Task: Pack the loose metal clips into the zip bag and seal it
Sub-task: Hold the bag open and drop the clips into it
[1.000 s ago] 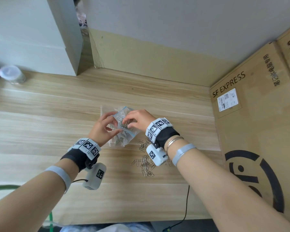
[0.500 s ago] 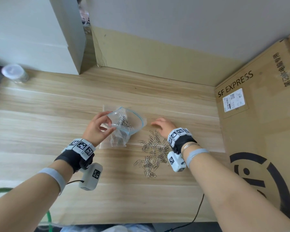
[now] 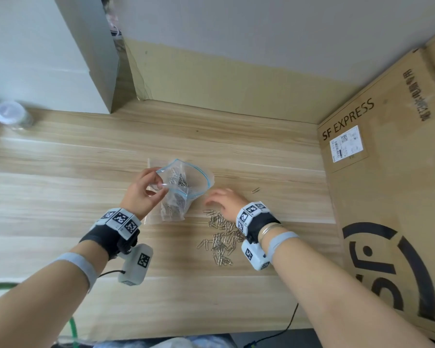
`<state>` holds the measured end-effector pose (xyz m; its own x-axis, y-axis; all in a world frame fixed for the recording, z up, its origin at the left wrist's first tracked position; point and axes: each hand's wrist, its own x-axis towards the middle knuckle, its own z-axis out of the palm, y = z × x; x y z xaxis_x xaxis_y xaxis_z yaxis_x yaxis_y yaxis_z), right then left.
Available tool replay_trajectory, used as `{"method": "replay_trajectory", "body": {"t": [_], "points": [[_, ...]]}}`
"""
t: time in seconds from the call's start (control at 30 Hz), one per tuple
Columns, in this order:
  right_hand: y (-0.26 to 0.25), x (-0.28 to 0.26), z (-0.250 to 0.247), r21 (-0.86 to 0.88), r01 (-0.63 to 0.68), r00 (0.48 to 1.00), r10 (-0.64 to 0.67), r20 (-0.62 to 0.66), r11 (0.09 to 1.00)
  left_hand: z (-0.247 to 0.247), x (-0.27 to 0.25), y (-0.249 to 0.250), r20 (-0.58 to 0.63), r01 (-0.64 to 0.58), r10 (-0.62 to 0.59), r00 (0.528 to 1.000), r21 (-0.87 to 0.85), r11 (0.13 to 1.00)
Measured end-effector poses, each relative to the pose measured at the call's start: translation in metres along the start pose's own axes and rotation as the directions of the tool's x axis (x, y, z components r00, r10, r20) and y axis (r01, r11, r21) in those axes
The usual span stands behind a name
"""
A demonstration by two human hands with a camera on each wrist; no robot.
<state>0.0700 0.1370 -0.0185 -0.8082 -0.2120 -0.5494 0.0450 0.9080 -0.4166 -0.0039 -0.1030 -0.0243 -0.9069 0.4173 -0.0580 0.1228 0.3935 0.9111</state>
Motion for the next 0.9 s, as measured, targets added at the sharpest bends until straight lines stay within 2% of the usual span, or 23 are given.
{"method": "replay_trajectory", "body": {"t": [0.13,0.2,0.3,0.37,0.43,0.5,0.67,0.9], "points": [[-0.003,-0.003,0.011,-0.096,0.111,0.991,-0.103,0.088,0.989,0.004,0.003,0.000,0.010,0.002,-0.002,1.000,-0.005,1.000],[0.003,-0.010,0.011,-0.088,0.089,0.994,-0.082,0.075,0.992,0.004,0.003,0.001,0.013,0.006,-0.006,1.000,-0.013,1.000],[0.019,-0.022,0.001,0.060,-0.074,0.994,0.079,-0.079,0.995,0.003,0.002,0.001,0.009,0.006,-0.006,1.000,-0.012,1.000],[0.036,-0.027,-0.010,0.150,-0.197,0.950,0.227,-0.216,0.969,0.004,0.001,0.001,0.006,-0.003,0.003,1.000,-0.014,1.000],[0.056,-0.028,-0.016,0.170,-0.334,0.896,0.368,-0.250,0.927,0.005,0.001,0.002,0.006,-0.011,0.011,1.000,-0.021,1.000],[0.071,-0.028,-0.016,0.150,-0.415,0.865,0.440,-0.242,0.897,0.006,0.001,0.003,0.005,-0.014,0.014,1.000,-0.017,1.000],[0.069,-0.036,0.002,0.195,-0.427,0.855,0.465,-0.231,0.883,0.008,0.001,0.008,0.026,-0.022,0.023,0.999,-0.015,1.000],[0.036,-0.046,0.027,0.216,-0.300,0.921,0.341,-0.189,0.929,0.017,0.003,0.013,0.059,-0.037,0.039,0.998,-0.022,0.999]]}}
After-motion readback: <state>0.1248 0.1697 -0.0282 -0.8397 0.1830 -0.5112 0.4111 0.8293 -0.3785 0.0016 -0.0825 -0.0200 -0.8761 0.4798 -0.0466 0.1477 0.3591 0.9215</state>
